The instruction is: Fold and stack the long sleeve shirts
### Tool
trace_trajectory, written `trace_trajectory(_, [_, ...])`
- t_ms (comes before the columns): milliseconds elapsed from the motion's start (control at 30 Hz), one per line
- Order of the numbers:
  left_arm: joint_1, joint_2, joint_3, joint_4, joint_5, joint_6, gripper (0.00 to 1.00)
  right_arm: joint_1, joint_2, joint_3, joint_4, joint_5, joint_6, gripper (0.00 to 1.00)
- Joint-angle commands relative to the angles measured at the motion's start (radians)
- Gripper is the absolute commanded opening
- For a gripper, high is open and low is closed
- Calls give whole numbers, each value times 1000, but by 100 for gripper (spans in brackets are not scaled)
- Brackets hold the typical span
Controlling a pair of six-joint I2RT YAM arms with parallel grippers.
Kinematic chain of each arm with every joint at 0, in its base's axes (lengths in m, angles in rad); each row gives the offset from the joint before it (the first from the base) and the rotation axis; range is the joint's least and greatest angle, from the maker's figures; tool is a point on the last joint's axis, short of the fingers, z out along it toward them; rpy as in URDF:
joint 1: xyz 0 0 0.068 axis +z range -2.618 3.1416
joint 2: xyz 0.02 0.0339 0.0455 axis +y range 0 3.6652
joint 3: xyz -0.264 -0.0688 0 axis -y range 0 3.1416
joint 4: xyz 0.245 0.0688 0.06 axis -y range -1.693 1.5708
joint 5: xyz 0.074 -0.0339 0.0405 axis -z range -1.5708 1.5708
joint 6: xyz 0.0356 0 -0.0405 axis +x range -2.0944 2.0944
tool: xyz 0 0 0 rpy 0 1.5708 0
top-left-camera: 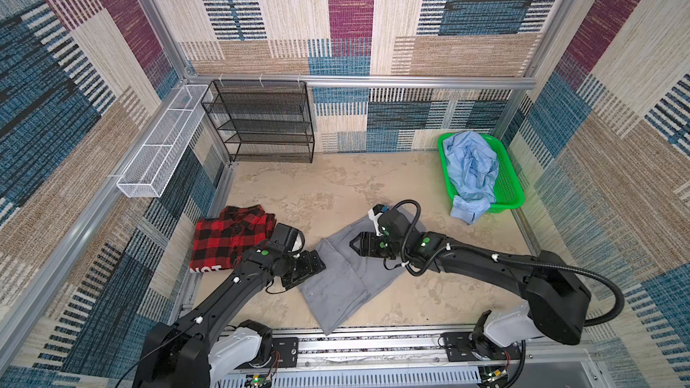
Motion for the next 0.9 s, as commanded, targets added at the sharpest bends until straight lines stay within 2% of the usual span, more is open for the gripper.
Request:
trace_trajectory(0, [1,31,16,19,-9,46,85,-40,100,39,97,-117,-86,68])
trace_trajectory(133, [3,47,21,21,-31,59,85,-100,201,19,170,-174,-82,67])
trace_trajectory(433, [17,96,59,34,-42,77,85,-126,203,-165,255,-128,10,65])
trace_trajectory(633, [28,180,228,41,1,125,86,-173,78,-347,307,-3,142,65])
trace_trajectory(767, [48,252,386,-13,22,177,86,-193,-44,-470,316,53,255,65])
trace_trajectory(867, [65,267,459,-59,37,211,86,-191,-118,-562,373,43,380,65])
